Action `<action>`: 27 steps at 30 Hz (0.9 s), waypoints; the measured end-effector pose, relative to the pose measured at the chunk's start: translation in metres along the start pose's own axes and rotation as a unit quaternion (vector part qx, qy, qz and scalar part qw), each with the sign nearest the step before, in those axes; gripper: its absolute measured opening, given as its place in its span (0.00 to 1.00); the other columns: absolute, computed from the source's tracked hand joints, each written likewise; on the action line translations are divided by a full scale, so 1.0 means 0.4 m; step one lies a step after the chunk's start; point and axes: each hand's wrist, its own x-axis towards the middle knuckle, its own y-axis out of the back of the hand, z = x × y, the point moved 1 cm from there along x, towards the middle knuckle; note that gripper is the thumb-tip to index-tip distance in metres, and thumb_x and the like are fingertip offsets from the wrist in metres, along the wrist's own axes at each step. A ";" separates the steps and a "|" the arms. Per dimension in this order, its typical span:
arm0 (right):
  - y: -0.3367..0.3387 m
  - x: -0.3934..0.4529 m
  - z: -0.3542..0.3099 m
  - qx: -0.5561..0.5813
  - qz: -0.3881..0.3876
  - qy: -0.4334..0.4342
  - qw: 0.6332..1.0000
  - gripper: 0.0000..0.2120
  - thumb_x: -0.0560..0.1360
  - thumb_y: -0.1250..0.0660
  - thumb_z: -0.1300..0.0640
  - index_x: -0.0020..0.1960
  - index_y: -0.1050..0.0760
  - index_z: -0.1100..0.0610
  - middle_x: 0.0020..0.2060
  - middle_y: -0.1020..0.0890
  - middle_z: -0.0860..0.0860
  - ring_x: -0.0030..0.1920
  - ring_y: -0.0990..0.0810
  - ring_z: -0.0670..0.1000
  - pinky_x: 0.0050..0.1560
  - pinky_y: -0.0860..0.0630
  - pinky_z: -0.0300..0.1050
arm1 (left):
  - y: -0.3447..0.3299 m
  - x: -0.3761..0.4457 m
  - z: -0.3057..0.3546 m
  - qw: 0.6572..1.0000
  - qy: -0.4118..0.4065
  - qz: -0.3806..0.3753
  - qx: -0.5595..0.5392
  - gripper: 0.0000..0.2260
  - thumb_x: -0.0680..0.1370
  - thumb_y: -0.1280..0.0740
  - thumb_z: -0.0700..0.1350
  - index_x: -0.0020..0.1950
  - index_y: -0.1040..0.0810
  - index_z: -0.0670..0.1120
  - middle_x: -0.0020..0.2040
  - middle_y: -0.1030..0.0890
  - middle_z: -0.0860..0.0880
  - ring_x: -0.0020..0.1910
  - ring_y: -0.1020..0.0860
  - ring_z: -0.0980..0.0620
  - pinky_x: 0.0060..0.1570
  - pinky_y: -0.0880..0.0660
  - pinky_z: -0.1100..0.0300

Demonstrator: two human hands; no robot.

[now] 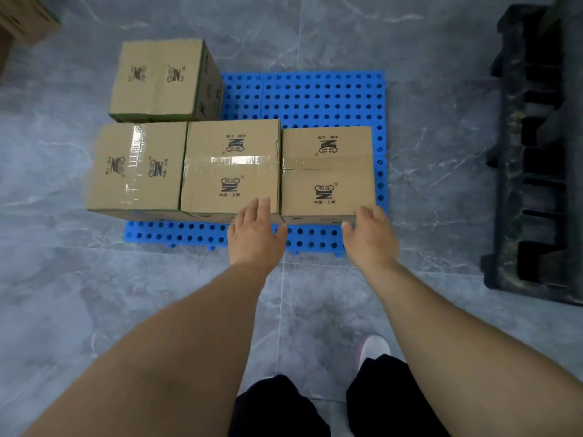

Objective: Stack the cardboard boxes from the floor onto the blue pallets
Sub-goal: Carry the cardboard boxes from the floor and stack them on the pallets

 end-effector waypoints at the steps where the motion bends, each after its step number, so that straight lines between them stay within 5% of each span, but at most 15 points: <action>1: 0.032 -0.018 -0.011 -0.005 -0.003 0.001 1.000 0.17 0.79 0.44 0.51 0.64 0.31 0.59 0.63 0.31 0.54 0.59 0.29 0.55 0.53 0.29 0.49 | 0.024 -0.024 0.001 1.000 0.008 -0.010 0.001 0.29 0.80 0.45 0.56 0.77 0.51 0.51 0.78 0.49 0.50 0.76 0.50 0.48 0.73 0.51 0.50; 6: 0.215 -0.130 -0.078 -0.053 -0.028 0.002 0.998 0.17 0.80 0.46 0.48 0.59 0.30 0.60 0.60 0.29 0.54 0.57 0.28 0.56 0.46 0.33 0.46 | 0.184 -0.160 0.020 0.998 0.033 -0.044 -0.006 0.28 0.80 0.49 0.60 0.77 0.47 0.50 0.78 0.50 0.50 0.76 0.50 0.47 0.73 0.52 0.51; 17: 0.556 -0.331 -0.261 -0.115 -0.054 0.102 0.987 0.25 0.78 0.47 0.39 0.64 0.30 0.56 0.58 0.27 0.53 0.57 0.27 0.53 0.51 0.28 0.48 | 0.548 -0.416 0.023 0.993 0.100 -0.059 -0.024 0.29 0.79 0.53 0.63 0.77 0.49 0.51 0.78 0.54 0.50 0.76 0.51 0.48 0.73 0.52 0.50; 27: 0.748 -0.436 -0.534 -0.172 -0.043 0.266 0.948 0.26 0.79 0.51 0.39 0.63 0.29 0.56 0.58 0.25 0.53 0.58 0.28 0.54 0.55 0.31 0.50 | 0.823 -0.570 -0.009 0.977 0.186 0.042 -0.098 0.29 0.79 0.55 0.62 0.76 0.45 0.50 0.78 0.50 0.48 0.76 0.48 0.47 0.74 0.51 0.48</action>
